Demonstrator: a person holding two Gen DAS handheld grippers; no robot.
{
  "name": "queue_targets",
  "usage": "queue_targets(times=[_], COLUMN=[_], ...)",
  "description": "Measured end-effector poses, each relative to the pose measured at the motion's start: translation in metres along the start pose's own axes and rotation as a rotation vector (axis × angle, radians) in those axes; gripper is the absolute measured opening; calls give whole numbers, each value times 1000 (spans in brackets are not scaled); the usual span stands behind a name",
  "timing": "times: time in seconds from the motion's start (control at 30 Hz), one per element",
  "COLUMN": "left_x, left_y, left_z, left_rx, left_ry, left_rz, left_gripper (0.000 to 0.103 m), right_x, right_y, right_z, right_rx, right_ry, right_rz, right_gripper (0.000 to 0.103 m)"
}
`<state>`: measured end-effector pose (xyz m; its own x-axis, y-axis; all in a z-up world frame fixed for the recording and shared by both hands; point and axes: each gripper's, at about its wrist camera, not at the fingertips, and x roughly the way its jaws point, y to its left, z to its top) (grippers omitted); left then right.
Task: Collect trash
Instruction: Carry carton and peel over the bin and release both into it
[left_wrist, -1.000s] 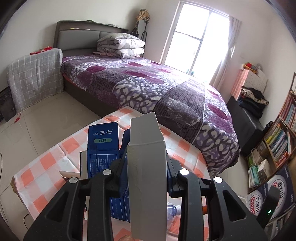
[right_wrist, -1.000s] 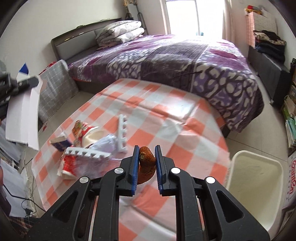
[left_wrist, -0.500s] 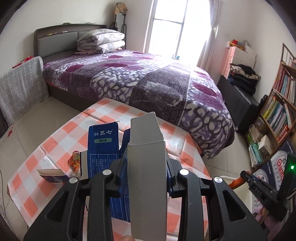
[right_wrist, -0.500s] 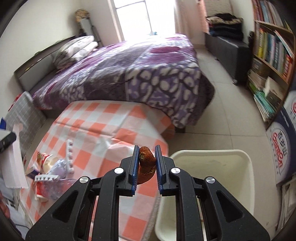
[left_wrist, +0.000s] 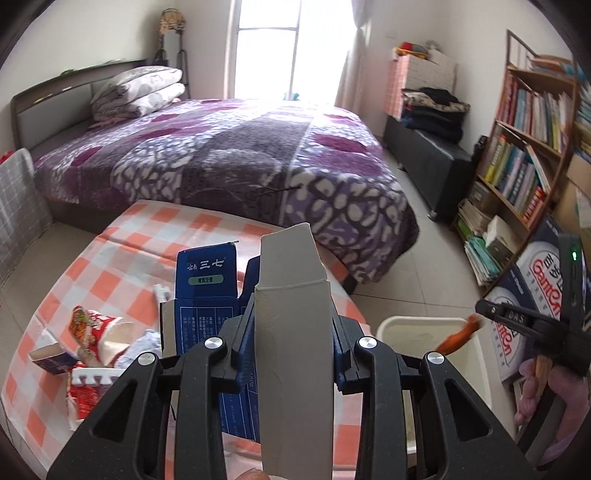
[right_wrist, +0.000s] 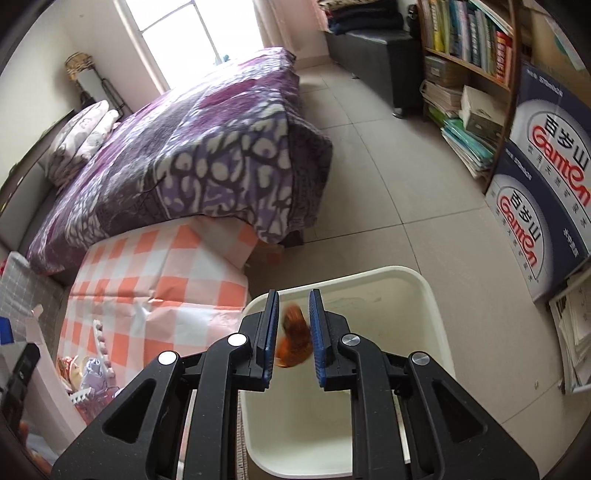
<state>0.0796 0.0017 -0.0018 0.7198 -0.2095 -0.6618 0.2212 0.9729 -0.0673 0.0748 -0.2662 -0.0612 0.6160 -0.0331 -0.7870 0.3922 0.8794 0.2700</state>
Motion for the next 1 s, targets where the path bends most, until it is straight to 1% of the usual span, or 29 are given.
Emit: queue_targets(times=[0.03, 0.1, 0.13, 0.17, 0.3, 0.37, 0.4, 0.5, 0.63, 0.7, 0.77, 0.83, 0.87, 0.9, 1.0], left_x=[2, 5, 6, 8, 14, 17, 18, 22, 26, 30, 33, 36, 37, 38, 42], left_y=[-6, -21, -29, -37, -66, -78, -85, -102, -121, -128, -132, -134, -133, -132, -129], left_z=[-1, -4, -5, -7, -13, -16, -18, -23, -32, -36, -38, -38, -38, -38, -37], left_rx=[11, 39, 52, 63, 110, 129, 141, 170, 194, 195, 191, 168, 154, 138, 95], left_ry=[4, 11, 14, 16, 33, 40, 44, 59, 82, 98, 114, 131, 143, 151, 171], left_rz=[-10, -32, -42, -51, -97, -114, -126, -153, -195, -224, -263, -308, -333, -351, -371], left_gripper=[33, 33, 33, 33, 33, 33, 33, 33, 33, 34, 38, 49, 59, 64, 68], right_x=[-2, -5, -7, -9, -13, -15, -16, -20, -24, -26, -28, -30, -30, -31, -33], right_y=[-4, -13, -17, -22, -40, -51, -54, -67, -78, -82, -87, -91, -93, -94, -98], right_z=[1, 3, 4, 5, 9, 11, 11, 13, 13, 13, 14, 14, 14, 14, 14], right_rx=[10, 30, 41, 54, 97, 121, 131, 157, 179, 188, 195, 203, 206, 209, 219], right_ry=[-4, -16, -21, -25, -37, -44, -46, -57, -64, -70, -75, -81, -85, -88, -100], right_rz=[-2, -10, -15, -20, -36, -44, -48, -59, -65, -69, -73, -77, -79, -82, -93], right_gripper=[21, 29, 36, 41, 52, 63, 65, 65, 72, 74, 79, 81, 82, 82, 87])
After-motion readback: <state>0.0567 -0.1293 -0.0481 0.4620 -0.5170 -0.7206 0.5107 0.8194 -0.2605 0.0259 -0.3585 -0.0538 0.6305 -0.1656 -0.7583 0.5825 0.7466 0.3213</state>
